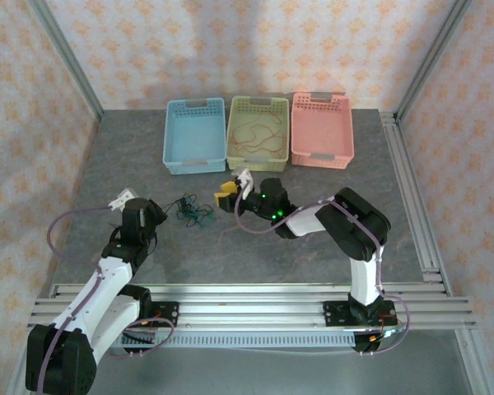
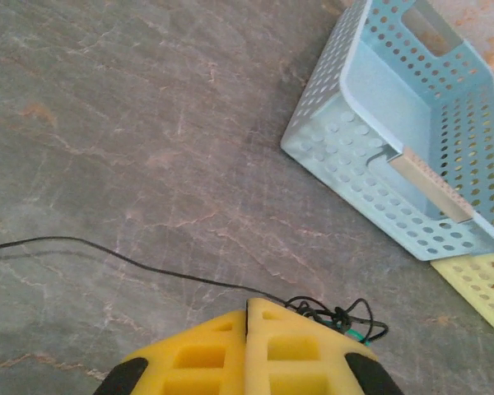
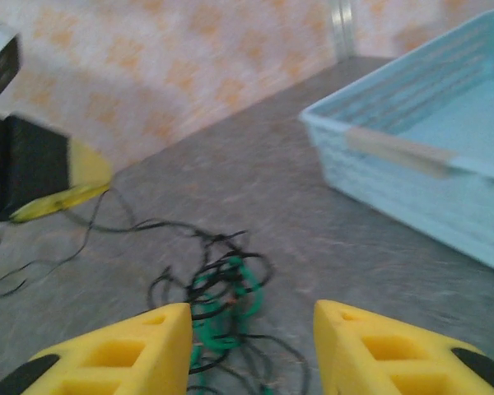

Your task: Untangle the cables

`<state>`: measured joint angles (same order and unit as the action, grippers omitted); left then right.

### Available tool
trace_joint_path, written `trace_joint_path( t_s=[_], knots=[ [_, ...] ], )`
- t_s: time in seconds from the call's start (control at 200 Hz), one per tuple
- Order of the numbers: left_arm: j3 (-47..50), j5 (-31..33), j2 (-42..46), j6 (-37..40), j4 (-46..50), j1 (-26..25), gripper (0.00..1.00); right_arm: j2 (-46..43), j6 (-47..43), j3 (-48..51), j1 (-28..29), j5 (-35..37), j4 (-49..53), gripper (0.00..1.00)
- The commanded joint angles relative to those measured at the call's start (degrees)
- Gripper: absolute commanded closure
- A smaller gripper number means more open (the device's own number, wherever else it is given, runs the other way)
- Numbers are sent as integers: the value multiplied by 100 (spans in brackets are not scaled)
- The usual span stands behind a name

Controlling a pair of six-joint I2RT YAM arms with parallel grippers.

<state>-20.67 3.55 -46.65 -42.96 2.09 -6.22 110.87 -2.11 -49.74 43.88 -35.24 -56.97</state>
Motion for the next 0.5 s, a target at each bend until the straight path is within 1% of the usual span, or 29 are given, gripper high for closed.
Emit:
trace_joint_path(
  t_s=[0.0, 0.13, 0.25, 0.32, 0.385, 0.495],
  knots=[
    [-161, -45, 2, 139, -152, 23, 100, 98, -637, -260, 199, -454, 781, 57],
    [-162, -70, -19, 150, -172, 19, 100, 172, -1459, -701, 428, -404, 1893, 53],
    [-170, -83, -28, 148, -175, 18, 100, 286, -2289, -1068, 670, -9, 2780, 46],
    [-166, -100, -37, 155, -191, 20, 100, 391, -2569, -1242, 726, 200, 3050, 44],
    [-166, -110, -43, 156, -197, 21, 100, 448, -2629, -1424, 754, 334, 3323, 43],
    [-167, -126, -46, 156, -208, 17, 100, 511, -2676, -1482, 769, 498, 3179, 42]
  ],
)
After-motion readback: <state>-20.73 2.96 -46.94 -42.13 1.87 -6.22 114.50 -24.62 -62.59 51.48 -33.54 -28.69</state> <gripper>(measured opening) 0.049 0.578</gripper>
